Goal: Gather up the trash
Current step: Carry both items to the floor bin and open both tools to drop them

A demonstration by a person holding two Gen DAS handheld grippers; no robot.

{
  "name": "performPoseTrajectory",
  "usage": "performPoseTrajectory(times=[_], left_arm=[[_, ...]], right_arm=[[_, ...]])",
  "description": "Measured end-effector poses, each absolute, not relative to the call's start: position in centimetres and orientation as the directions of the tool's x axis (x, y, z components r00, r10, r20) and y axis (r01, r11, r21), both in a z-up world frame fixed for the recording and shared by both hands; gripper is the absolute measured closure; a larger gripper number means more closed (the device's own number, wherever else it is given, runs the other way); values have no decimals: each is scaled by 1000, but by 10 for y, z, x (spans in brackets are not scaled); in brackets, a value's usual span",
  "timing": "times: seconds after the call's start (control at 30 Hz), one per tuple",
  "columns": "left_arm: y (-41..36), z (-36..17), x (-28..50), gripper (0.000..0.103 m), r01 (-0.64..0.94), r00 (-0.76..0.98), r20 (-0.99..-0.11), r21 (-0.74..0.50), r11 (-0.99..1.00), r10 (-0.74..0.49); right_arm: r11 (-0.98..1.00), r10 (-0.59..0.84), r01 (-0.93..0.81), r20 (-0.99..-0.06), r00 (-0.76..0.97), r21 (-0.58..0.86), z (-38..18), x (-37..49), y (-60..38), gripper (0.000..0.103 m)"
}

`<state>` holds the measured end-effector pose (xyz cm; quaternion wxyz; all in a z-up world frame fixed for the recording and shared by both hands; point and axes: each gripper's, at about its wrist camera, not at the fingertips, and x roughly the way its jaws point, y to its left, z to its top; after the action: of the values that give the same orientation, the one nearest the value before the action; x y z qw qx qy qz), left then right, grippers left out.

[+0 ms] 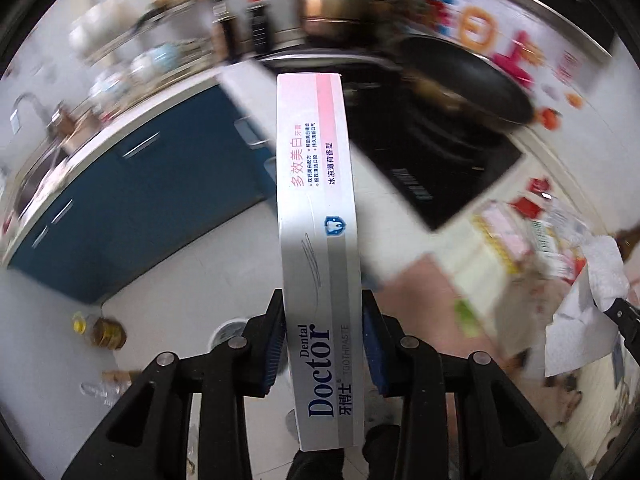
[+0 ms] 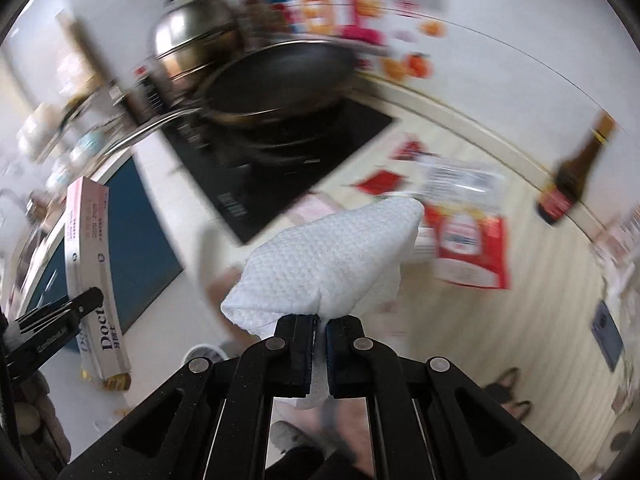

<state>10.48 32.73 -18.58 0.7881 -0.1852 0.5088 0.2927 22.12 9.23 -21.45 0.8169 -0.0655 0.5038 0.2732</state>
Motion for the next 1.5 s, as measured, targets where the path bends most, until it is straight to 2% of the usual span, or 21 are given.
performPoseTrajectory(times=[0.17,0.37,0.53,0.7,0.83,0.97,1.1,1.13,1.17,1.2,1.23,1.27,1.3,1.37,1.4,1.47,1.5], left_arm=[[398,-231,31,71,-752,230,-937,1,659,264],[468,-329,-42,71,-853,83,-975,37,521,204],[508,-447,-89,72,-912,32,-997,1,410,74],[540,-601,-127,72,-957,43,-993,-72,283,-106],[557,-707,-149,72,-973,84,-975,-125,196,-208],[567,-770,-155,71,-971,107,-961,-156,182,-254],[574,-797,-161,69,-970,112,-960,-162,183,-256],[575,-799,-161,60,-970,100,-965,-149,192,-244],[576,-800,-162,38,-970,87,-970,-135,202,-228],[577,-799,-164,26,-971,77,-974,-122,206,-212],[576,-796,-167,6,-971,63,-979,-105,213,-194],[575,-794,-171,3,-972,50,-982,-89,218,-180],[574,-788,-175,3,-973,30,-987,-65,223,-158],[571,-775,-183,3,-971,-13,-995,-11,240,-99],[569,-767,-186,3,-968,-40,-997,24,250,-63],[566,-750,-191,3,-964,-73,-997,69,256,-5],[563,-740,-195,3,-963,-90,-996,92,254,21]], right_arm=[[753,405,-641,-873,272,150,-240,164,193,98],[653,383,-738,-914,133,166,-330,101,306,98],[590,338,-780,-941,3,209,-453,59,377,98],[575,282,-762,-946,-157,298,-619,26,420,98],[567,234,-751,-941,-246,338,-730,-2,435,98],[537,186,-772,-940,-286,341,-814,-27,448,98],[478,135,-816,-945,-298,326,-862,-38,467,97],[465,115,-827,-948,-298,316,-871,-36,473,93],[454,94,-836,-949,-300,309,-880,-35,480,80],[446,77,-845,-953,-292,295,-885,-36,486,71],[442,71,-850,-956,-286,287,-889,-22,490,54],[439,73,-852,-957,-281,284,-890,-20,492,45],[439,75,-856,-961,-268,273,-885,-18,490,42],[438,80,-860,-965,-251,261,-877,-14,489,28],[435,83,-865,-968,-236,248,-870,-12,487,24],[425,90,-880,-977,-194,213,-855,-9,485,8],[418,90,-889,-982,-165,188,-843,-9,482,4]])
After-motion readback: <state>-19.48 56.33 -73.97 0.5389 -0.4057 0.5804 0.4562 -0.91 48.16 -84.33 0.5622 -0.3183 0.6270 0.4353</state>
